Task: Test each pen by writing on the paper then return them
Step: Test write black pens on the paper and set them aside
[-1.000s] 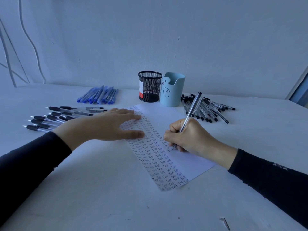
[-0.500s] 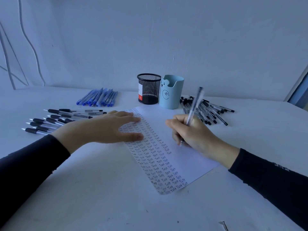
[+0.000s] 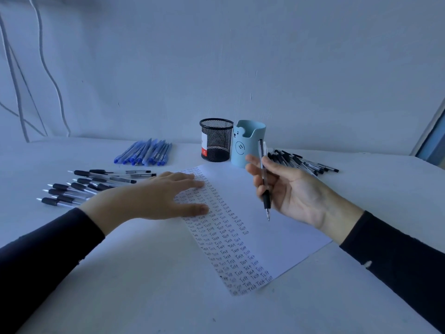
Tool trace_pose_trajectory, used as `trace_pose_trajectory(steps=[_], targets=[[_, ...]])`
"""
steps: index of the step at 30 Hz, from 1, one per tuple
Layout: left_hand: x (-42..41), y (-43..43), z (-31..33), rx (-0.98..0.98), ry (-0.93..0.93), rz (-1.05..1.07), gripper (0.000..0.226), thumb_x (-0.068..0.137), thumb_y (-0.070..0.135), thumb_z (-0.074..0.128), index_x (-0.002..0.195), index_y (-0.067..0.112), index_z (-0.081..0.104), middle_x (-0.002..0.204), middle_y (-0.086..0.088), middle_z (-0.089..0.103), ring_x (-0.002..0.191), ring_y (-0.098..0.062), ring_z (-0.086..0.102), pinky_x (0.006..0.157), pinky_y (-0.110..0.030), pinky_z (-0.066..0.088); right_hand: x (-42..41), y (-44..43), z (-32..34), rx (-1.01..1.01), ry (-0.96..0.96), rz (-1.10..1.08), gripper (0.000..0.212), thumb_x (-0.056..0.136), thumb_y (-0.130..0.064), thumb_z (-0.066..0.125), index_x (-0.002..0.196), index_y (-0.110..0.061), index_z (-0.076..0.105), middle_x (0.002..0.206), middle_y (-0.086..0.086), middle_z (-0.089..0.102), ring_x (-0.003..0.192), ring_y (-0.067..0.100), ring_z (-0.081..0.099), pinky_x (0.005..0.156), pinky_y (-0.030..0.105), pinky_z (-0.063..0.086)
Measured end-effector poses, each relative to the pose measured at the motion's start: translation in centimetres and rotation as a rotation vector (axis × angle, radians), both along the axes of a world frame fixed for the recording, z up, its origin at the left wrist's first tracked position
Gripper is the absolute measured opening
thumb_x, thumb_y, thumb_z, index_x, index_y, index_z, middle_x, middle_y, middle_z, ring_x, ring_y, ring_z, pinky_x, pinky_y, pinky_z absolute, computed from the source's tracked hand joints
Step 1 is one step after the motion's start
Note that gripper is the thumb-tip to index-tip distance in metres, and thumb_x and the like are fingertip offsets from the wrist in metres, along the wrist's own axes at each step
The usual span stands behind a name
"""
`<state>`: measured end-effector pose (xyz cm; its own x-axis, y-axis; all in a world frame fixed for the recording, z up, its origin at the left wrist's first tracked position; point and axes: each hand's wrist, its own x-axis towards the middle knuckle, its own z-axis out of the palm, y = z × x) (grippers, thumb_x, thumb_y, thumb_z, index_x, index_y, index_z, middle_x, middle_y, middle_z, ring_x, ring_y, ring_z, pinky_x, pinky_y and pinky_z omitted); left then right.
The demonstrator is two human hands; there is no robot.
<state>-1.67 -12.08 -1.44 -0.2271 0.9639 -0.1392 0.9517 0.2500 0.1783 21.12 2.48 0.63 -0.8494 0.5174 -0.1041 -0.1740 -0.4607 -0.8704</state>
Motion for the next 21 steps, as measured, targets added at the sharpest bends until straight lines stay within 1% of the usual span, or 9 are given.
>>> trace_pose_trajectory(steps=[3, 6, 8, 9, 11, 13, 16, 19, 21], targets=[[-0.1, 0.1, -0.1, 0.001, -0.002, 0.004, 0.095, 0.062, 0.095, 0.029, 0.146, 0.053, 0.021, 0.159, 0.018, 0.015, 0.147, -0.012, 0.013, 0.119, -0.047, 0.015, 0.0, 0.2, -0.2, -0.006, 0.009, 0.012, 0.023, 0.081, -0.023, 0.062, 0.090, -0.010, 0.080, 0.089, 0.003, 0.074, 0.063, 0.008, 0.064, 0.056, 0.018, 0.054], [-0.3, 0.1, -0.2, 0.005, -0.009, -0.001, 0.099, 0.058, 0.099, 0.027, 0.146, 0.055, 0.020, 0.159, 0.019, 0.015, 0.147, -0.011, 0.013, 0.118, -0.047, 0.015, 0.1, 0.2, -0.3, 0.008, 0.017, 0.022, 0.024, 0.082, -0.024, 0.062, 0.096, -0.011, 0.077, 0.091, 0.003, 0.074, 0.071, 0.011, 0.067, 0.063, 0.020, 0.056], [-0.4, 0.1, -0.2, 0.004, -0.010, -0.001, 0.100, 0.056, 0.099, 0.026, 0.145, 0.055, 0.020, 0.159, 0.019, 0.015, 0.147, -0.012, 0.013, 0.118, -0.048, 0.016, 0.0, 0.6, -0.3, 0.099, -0.026, 0.004, 0.026, 0.082, -0.031, 0.062, 0.101, -0.019, 0.075, 0.096, -0.002, 0.070, 0.077, 0.012, 0.063, 0.073, 0.024, 0.051], [-0.4, 0.1, -0.3, 0.004, -0.010, -0.001, 0.100, 0.056, 0.100, 0.026, 0.145, 0.055, 0.020, 0.159, 0.019, 0.015, 0.147, -0.012, 0.014, 0.118, -0.048, 0.016, 0.0, 0.9, -0.2, 0.168, -0.052, -0.038, 0.027, 0.081, -0.034, 0.063, 0.102, -0.022, 0.076, 0.093, -0.004, 0.065, 0.075, 0.012, 0.056, 0.075, 0.025, 0.044], [-0.3, 0.2, -0.3, 0.005, -0.004, -0.002, 0.101, 0.055, 0.099, 0.025, 0.146, 0.055, 0.020, 0.159, 0.019, 0.015, 0.147, -0.011, 0.014, 0.119, -0.048, 0.016, 0.2, 2.2, 0.0, 0.314, -0.054, -0.217, 0.029, 0.079, -0.033, 0.065, 0.103, -0.022, 0.075, 0.081, -0.006, 0.051, 0.066, 0.010, 0.041, 0.068, 0.025, 0.033], [-0.3, 0.1, -0.2, 0.004, -0.008, -0.004, 0.102, 0.055, 0.100, 0.024, 0.146, 0.054, 0.020, 0.159, 0.019, 0.015, 0.147, -0.012, 0.013, 0.119, -0.048, 0.015, 1.0, 3.9, 0.4, 0.517, -0.026, -0.450, 0.024, 0.080, -0.030, 0.069, 0.102, -0.021, 0.072, 0.075, -0.011, 0.055, 0.064, 0.008, 0.042, 0.060, 0.020, 0.033], [-0.2, 0.1, -0.2, -0.005, -0.013, -0.002, 0.103, 0.054, 0.099, 0.024, 0.146, 0.054, 0.020, 0.159, 0.018, 0.014, 0.147, -0.012, 0.013, 0.118, -0.048, 0.015, 2.6, 6.4, 0.2, 0.973, -0.152, -0.700, 0.008, 0.091, -0.020, 0.068, 0.094, -0.027, 0.068, 0.085, -0.015, 0.064, 0.065, 0.005, 0.051, 0.060, 0.013, 0.041], [0.0, 0.1, 0.0, -0.008, -0.004, -0.005, 0.103, 0.054, 0.098, 0.023, 0.146, 0.053, 0.019, 0.159, 0.018, 0.014, 0.147, -0.013, 0.013, 0.118, -0.048, 0.015, 3.1, 8.1, -1.5, 1.204, -0.344, -0.764, 0.015, 0.093, -0.015, 0.064, 0.103, -0.025, 0.070, 0.088, -0.013, 0.066, 0.054, -0.002, 0.050, 0.054, 0.006, 0.038], [0.0, 0.1, 0.0, -0.001, -0.011, -0.007, 0.104, 0.054, 0.099, 0.023, 0.146, 0.053, 0.020, 0.159, 0.018, 0.014, 0.147, -0.012, 0.014, 0.119, -0.048, 0.015, 3.0, 9.0, -2.7, 1.387, -0.455, -0.739, 0.024, 0.094, -0.014, 0.062, 0.117, -0.016, 0.069, 0.106, -0.005, 0.071, 0.065, -0.006, 0.057, 0.062, -0.002, 0.037]])
